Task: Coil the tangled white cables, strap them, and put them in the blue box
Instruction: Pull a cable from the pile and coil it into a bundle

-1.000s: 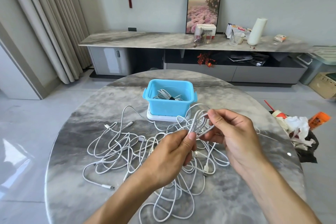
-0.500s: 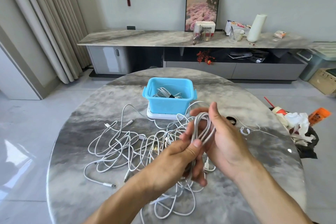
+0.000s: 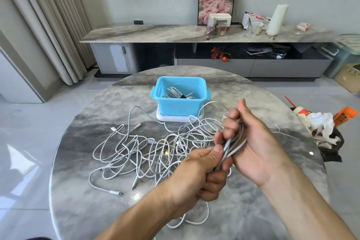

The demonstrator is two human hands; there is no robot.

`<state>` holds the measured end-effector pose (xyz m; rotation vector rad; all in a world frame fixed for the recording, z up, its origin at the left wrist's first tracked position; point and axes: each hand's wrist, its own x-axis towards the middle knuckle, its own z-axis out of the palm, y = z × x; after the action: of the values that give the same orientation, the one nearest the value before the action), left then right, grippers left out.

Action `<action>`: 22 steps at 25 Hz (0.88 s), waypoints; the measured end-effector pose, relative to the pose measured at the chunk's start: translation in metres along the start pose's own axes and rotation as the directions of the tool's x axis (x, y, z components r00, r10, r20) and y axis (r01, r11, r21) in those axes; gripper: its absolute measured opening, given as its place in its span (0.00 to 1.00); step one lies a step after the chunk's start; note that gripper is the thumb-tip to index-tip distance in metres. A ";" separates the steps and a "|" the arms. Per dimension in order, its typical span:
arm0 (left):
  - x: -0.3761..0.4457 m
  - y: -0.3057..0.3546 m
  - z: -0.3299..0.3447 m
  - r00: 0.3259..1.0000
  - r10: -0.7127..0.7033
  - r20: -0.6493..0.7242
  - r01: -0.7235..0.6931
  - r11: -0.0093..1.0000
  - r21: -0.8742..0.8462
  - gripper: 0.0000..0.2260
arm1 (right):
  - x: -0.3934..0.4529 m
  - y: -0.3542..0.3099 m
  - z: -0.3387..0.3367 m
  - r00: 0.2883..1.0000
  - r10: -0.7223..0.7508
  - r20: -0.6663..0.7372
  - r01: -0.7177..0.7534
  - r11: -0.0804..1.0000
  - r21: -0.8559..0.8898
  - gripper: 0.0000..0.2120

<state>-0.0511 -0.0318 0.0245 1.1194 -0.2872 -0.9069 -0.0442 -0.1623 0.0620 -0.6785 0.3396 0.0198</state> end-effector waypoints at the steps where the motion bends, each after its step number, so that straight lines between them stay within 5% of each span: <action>1: 0.000 -0.001 0.001 1.000 0.010 -0.003 -0.010 1.000 -0.021 0.16 | 0.001 0.000 0.000 0.999 -0.030 0.022 0.030 1.000 -0.006 0.17; 3: 0.001 -0.003 0.006 0.996 0.023 -0.083 -0.021 1.000 0.019 0.17 | 0.005 0.003 -0.003 0.996 -0.090 0.011 0.090 0.995 -0.049 0.17; 5: 0.005 -0.009 0.011 0.963 0.149 -0.225 -0.080 0.953 0.291 0.20 | 0.010 0.004 -0.004 0.990 -0.109 -0.085 0.102 0.991 -0.091 0.22; 6: 0.007 -0.014 0.012 0.924 0.277 -0.263 -0.109 0.850 0.515 0.21 | 0.013 0.004 -0.005 0.980 -0.118 -0.162 0.101 0.989 -0.112 0.24; 8: 0.009 -0.022 0.015 0.840 0.516 -0.168 -0.125 0.485 0.865 0.18 | 0.017 0.000 -0.009 0.941 -0.145 -0.305 0.111 0.986 -0.126 0.26; 12: 0.010 -0.030 0.012 0.796 0.596 0.103 -0.078 -0.068 0.995 0.10 | 0.018 -0.006 -0.018 0.933 -0.177 -0.312 0.145 0.982 -0.121 0.26; 14: 0.012 -0.023 0.012 0.796 0.597 0.103 -0.141 0.017 0.990 0.09 | 0.018 -0.006 -0.020 0.960 -0.170 -0.224 0.154 0.984 -0.086 0.26; 18: 0.011 -0.015 0.001 0.811 0.584 -0.025 -0.265 0.407 0.874 0.14 | 0.014 -0.006 -0.012 0.994 -0.106 0.001 0.106 0.994 0.041 0.20; 20: 0.008 -0.010 -0.003 0.868 0.471 -0.159 -0.294 0.745 0.599 0.16 | 0.009 -0.004 -0.010 0.983 -0.074 0.170 0.070 0.997 0.031 0.17; 22: 0.004 -0.003 -0.003 0.924 0.281 -0.260 -0.220 0.946 0.240 0.17 | 0.005 0.004 -0.009 0.947 -0.026 0.320 0.037 0.999 -0.028 0.15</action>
<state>-0.0483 -0.0330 0.0192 1.3562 -0.2783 -0.4807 -0.0427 -0.1648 0.0514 -0.7019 0.0157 0.1040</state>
